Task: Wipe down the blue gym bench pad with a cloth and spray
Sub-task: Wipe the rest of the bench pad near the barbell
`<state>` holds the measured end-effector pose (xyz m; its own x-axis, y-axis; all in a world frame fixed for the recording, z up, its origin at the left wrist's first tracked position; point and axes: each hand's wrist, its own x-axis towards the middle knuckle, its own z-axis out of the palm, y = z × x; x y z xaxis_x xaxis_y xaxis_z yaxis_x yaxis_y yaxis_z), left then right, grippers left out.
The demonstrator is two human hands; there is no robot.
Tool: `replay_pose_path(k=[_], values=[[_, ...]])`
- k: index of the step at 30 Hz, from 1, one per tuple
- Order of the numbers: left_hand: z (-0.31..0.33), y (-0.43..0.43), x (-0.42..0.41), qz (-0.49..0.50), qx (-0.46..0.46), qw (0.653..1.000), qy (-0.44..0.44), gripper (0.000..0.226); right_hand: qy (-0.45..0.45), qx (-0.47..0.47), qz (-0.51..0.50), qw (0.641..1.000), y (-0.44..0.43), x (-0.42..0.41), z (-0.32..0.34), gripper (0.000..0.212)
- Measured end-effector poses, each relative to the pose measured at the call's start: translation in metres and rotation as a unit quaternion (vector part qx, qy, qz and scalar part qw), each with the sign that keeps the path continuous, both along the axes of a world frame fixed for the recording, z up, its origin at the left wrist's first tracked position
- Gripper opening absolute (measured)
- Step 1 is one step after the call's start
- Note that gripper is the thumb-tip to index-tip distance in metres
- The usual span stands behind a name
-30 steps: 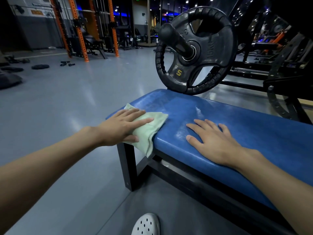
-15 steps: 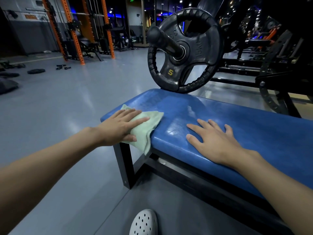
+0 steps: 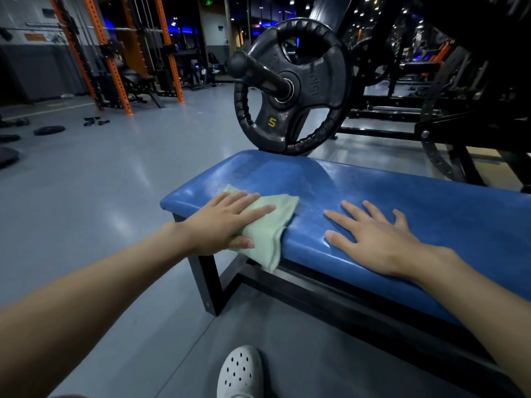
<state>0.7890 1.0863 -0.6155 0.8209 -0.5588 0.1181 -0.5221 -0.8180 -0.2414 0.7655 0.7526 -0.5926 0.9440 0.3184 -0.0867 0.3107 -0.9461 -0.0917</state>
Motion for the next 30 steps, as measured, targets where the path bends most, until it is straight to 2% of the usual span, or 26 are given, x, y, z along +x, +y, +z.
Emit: replay_pose_path(k=[4,8,12,17,19,23,26,30], values=[[-0.002,-0.024,-0.002,-0.034,-0.008,0.999,0.002,0.08,-0.005,0.024,0.009,1.0,-0.005,-0.003,0.002,0.064],[0.008,0.001,0.004,0.003,-0.005,0.999,0.04,0.077,-0.006,0.008,0.003,1.0,-0.029,-0.014,0.003,0.064],[0.007,-0.009,-0.004,0.03,0.017,0.999,0.023,0.073,-0.013,0.018,-0.026,0.999,-0.04,-0.02,-0.002,0.065],[-0.004,-0.082,-0.023,-0.049,0.006,0.999,-0.016,0.077,-0.016,0.057,-0.015,0.998,-0.04,-0.019,0.0,0.063],[-0.004,-0.084,-0.024,-0.055,-0.004,0.998,-0.009,0.077,-0.02,0.069,-0.01,0.997,-0.05,-0.022,0.004,0.06],[0.005,-0.058,-0.015,-0.055,-0.003,0.998,0.01,0.079,-0.016,0.009,-0.045,0.999,-0.088,-0.033,0.005,0.064],[0.005,-0.063,-0.018,-0.028,0.015,0.999,0.012,0.077,0.003,0.023,-0.082,0.996,-0.104,-0.039,-0.001,0.067],[0.004,-0.11,-0.034,-0.035,0.015,0.999,0.001,0.078,-0.007,0.03,-0.075,0.997,-0.1,-0.036,-0.003,0.067]])
